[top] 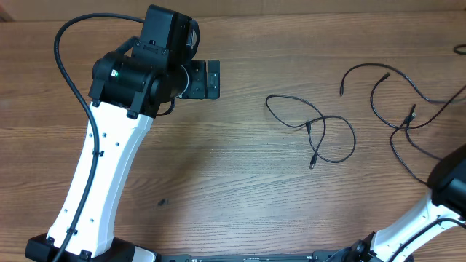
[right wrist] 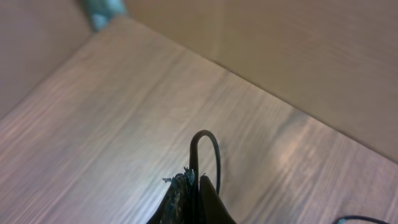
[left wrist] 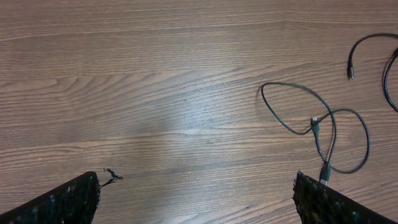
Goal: Untangle cables
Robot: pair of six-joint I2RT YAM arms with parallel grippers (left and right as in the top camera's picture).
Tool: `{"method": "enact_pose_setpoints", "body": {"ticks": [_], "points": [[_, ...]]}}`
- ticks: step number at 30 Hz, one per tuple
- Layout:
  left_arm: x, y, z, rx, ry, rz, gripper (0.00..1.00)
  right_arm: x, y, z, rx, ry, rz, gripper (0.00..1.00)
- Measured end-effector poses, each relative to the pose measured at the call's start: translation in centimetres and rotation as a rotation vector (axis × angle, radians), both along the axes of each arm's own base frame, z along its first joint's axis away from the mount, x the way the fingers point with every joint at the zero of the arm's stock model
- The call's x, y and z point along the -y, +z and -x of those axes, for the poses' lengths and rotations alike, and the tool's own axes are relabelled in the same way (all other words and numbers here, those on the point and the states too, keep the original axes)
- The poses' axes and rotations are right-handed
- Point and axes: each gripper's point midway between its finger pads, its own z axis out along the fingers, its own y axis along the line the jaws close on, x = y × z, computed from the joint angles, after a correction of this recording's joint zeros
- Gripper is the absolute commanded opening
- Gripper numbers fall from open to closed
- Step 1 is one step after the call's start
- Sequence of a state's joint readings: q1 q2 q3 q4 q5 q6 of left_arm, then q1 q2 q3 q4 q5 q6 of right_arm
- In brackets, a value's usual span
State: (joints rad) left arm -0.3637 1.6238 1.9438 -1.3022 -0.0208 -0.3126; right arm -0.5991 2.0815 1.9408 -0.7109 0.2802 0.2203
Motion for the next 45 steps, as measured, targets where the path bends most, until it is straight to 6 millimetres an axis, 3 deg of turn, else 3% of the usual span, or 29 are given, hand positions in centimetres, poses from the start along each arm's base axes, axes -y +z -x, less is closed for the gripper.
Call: {"method": "enact_pose_setpoints", "body": {"ticks": [3, 9, 19, 28, 35, 39, 45], "points": [[0.0, 0.0, 0.0, 0.000, 0.000, 0.000, 1.00, 1.9, -0.5, 1.5, 0.004, -0.058, -0.015, 0.07], [0.0, 0.0, 0.0, 0.000, 0.000, 0.000, 1.00, 4.2, -0.9, 4.2, 0.008, -0.146, -0.044, 0.98], [0.0, 0.0, 0.0, 0.000, 0.000, 0.000, 0.99, 3.4, -2.4, 5.8, -0.037, -0.167, -0.125, 1.00], [0.0, 0.0, 0.0, 0.000, 0.000, 0.000, 1.00, 0.8, -3.7, 5.1, 0.005, -0.129, -0.282, 1.00], [0.0, 0.0, 0.0, 0.000, 0.000, 0.000, 1.00, -0.5, -3.0, 3.3, 0.084, -0.051, -0.343, 1.00], [0.0, 0.0, 0.0, 0.000, 0.000, 0.000, 0.99, -1.3, 0.4, 2.8, 0.137, -0.004, -0.295, 1.00], [0.0, 0.0, 0.0, 0.000, 0.000, 0.000, 1.00, -4.4, 11.0, 3.9, 0.287, 0.086, -0.158, 1.00]]}}
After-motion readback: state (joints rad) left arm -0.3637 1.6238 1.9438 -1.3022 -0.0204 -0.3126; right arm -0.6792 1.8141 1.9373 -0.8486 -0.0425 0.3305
